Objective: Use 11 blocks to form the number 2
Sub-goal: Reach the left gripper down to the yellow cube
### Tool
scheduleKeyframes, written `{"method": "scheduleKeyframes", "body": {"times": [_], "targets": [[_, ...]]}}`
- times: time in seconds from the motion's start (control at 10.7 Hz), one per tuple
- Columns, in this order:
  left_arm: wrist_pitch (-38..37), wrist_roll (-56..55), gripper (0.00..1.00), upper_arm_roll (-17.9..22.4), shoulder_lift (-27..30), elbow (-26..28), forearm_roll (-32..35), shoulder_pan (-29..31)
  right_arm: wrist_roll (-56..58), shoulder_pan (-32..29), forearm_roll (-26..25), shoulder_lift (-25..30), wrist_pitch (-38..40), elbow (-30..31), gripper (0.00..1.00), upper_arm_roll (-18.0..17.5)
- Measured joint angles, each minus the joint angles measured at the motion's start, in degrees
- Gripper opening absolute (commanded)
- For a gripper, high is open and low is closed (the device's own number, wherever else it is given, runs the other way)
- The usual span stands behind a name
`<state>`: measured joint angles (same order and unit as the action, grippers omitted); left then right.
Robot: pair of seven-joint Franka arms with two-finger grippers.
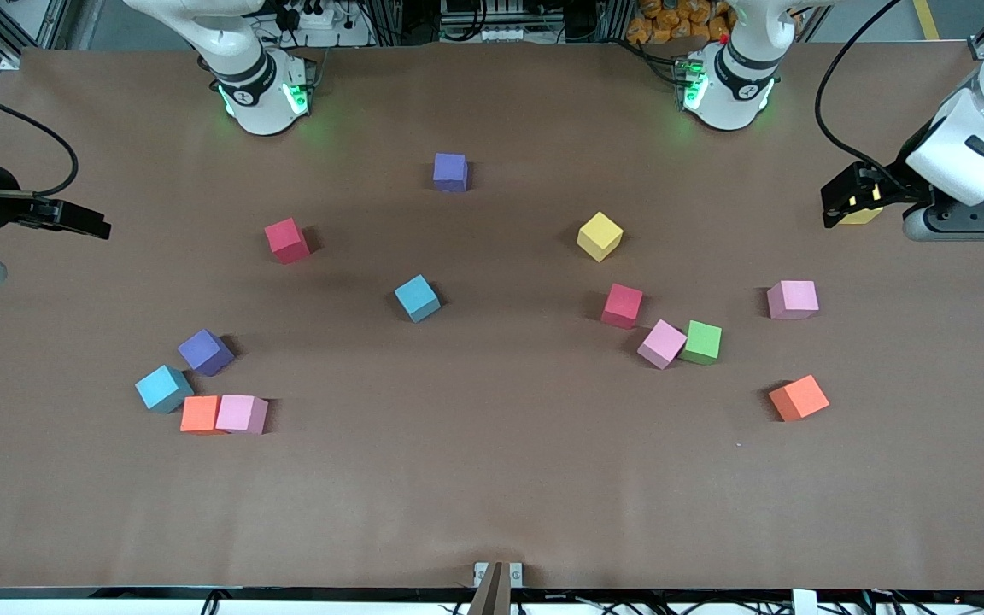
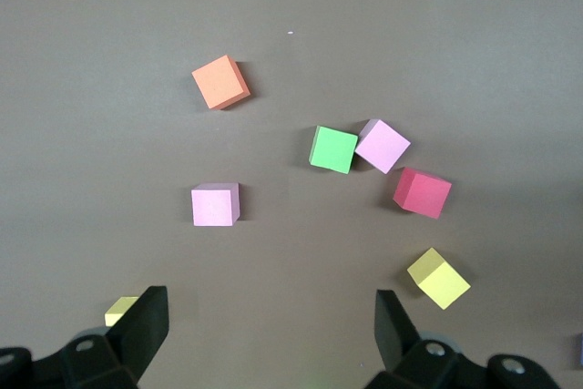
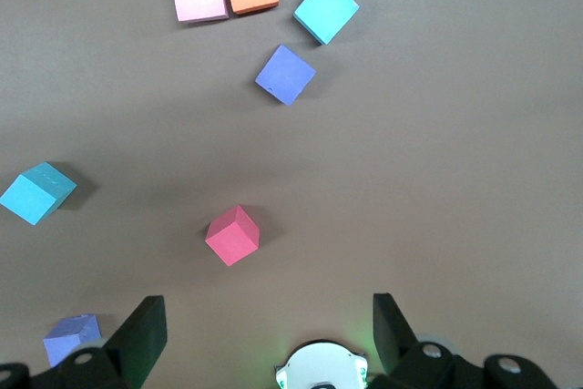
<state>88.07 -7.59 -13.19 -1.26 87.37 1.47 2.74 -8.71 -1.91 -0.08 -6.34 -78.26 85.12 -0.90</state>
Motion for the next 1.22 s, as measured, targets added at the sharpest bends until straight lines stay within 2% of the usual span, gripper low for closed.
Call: {"method": "scheduleKeyframes", "body": {"times": [0.56, 0.75, 0.94, 1.22], "targets": [[0.0, 0.1, 1.0, -0.1, -0.5, 1.5, -1.1, -0.5, 0.0, 0.0, 0.0, 0.0, 0.0, 0.0, 1.0, 0.0], [2.8, -4.5, 1.0, -0.4, -1.8, 6.3, -4.5, -1.8, 0.0, 0.0, 0.0, 0.0, 0.0, 0.0, 1.0, 0.0], [11.0, -14.4, 1.0, -1.5, -2.2, 13.9, -5.2, -4.2, 0.0, 0.0, 0.0, 0.0, 0.0, 0.0, 1.0, 0.0], [18.1, -34.3, 1.0, -9.0, -2.2, 22.7, -6.1, -6.3, 0.0, 0.0, 0.0, 0.0, 0.1, 0.0, 1.0, 0.0]]}}
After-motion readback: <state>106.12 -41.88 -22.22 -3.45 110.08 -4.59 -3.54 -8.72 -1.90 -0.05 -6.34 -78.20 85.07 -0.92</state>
